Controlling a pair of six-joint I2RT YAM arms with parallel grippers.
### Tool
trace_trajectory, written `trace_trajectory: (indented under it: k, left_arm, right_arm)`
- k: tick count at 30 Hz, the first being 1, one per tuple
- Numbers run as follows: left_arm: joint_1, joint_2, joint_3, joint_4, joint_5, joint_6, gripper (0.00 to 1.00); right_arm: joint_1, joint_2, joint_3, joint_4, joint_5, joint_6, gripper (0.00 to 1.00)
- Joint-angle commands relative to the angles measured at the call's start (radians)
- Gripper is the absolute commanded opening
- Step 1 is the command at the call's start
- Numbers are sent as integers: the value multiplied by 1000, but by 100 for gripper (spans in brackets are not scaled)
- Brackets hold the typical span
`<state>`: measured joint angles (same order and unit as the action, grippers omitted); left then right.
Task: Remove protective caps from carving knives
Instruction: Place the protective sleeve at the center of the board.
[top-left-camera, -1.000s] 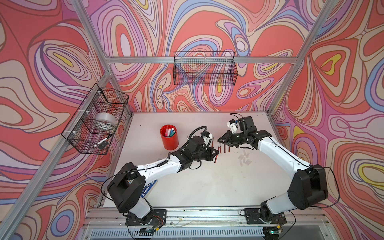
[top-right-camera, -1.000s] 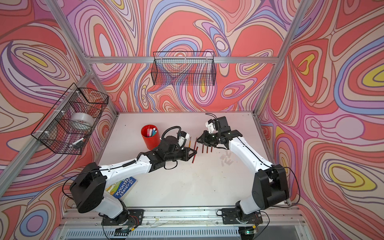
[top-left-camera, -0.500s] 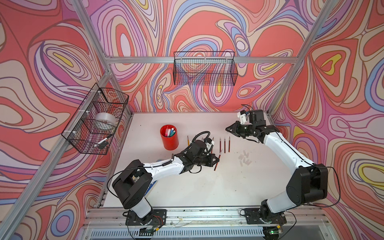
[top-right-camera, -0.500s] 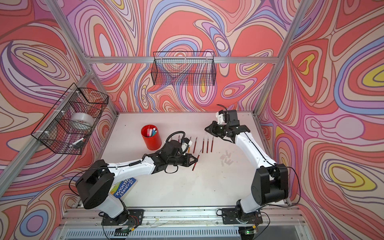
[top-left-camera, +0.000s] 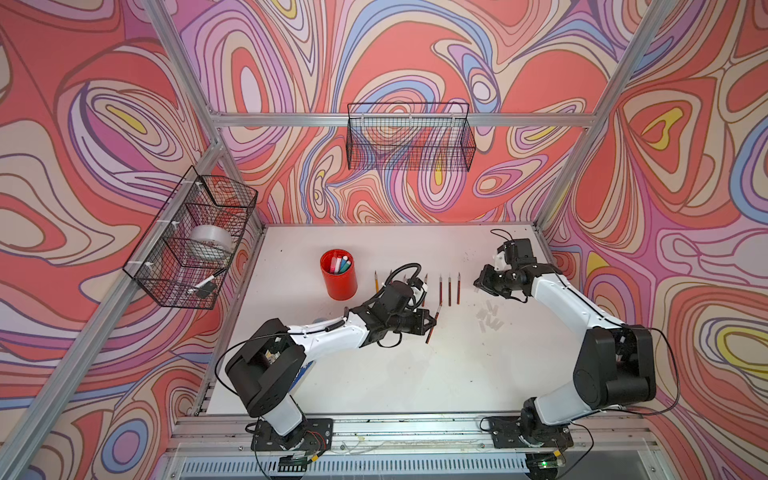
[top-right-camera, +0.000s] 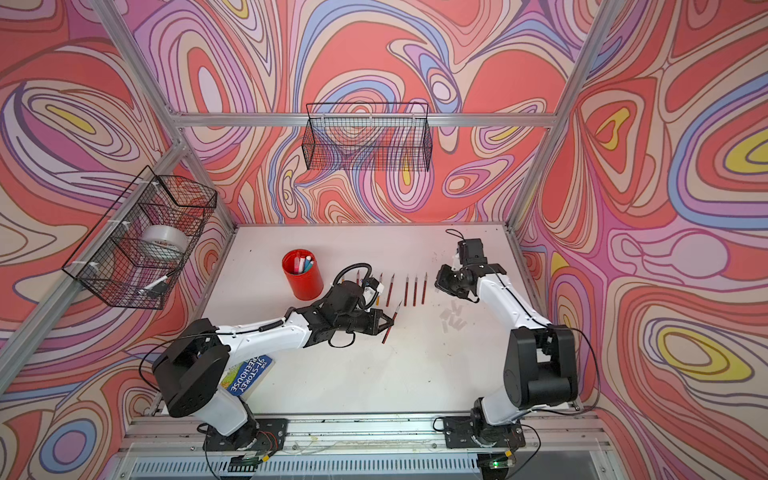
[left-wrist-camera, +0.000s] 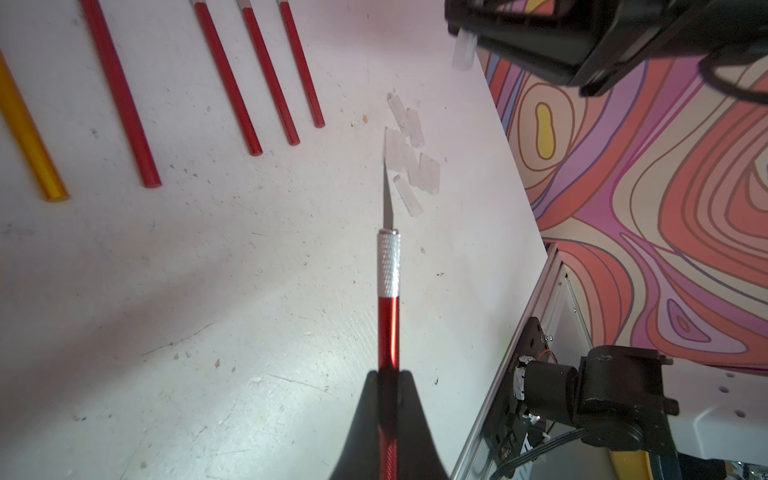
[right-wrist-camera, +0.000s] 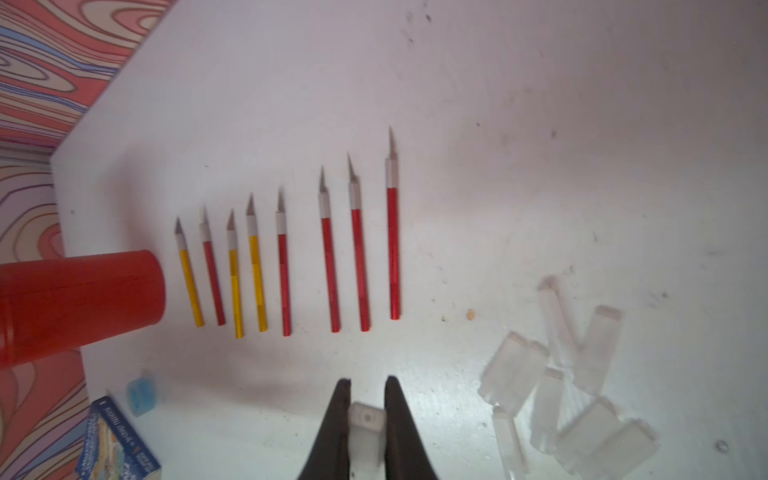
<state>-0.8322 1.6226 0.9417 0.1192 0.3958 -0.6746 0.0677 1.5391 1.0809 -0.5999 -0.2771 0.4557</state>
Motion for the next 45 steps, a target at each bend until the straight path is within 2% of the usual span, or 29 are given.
trace_trajectory:
  k: [1, 8, 16, 30, 45]
  left_arm:
    - [3, -35, 28, -31, -26, 25, 0]
    - [9, -36, 37, -47, -34, 32, 0]
    - [14, -41, 33, -46, -40, 40, 0]
    - [18, -58, 20, -53, -39, 46, 0]
    - [24, -72, 22, -75, -45, 53, 0]
  right_arm:
    - [4, -35, -58, -44, 79, -46, 0]
    - [2, -88, -130, -105, 232, -68, 0]
    - [4, -114, -166, -174, 344, -72, 0]
    - [4, -61, -231, -95, 270, -45, 2]
    - [3, -25, -208, -76, 259, -43, 17]
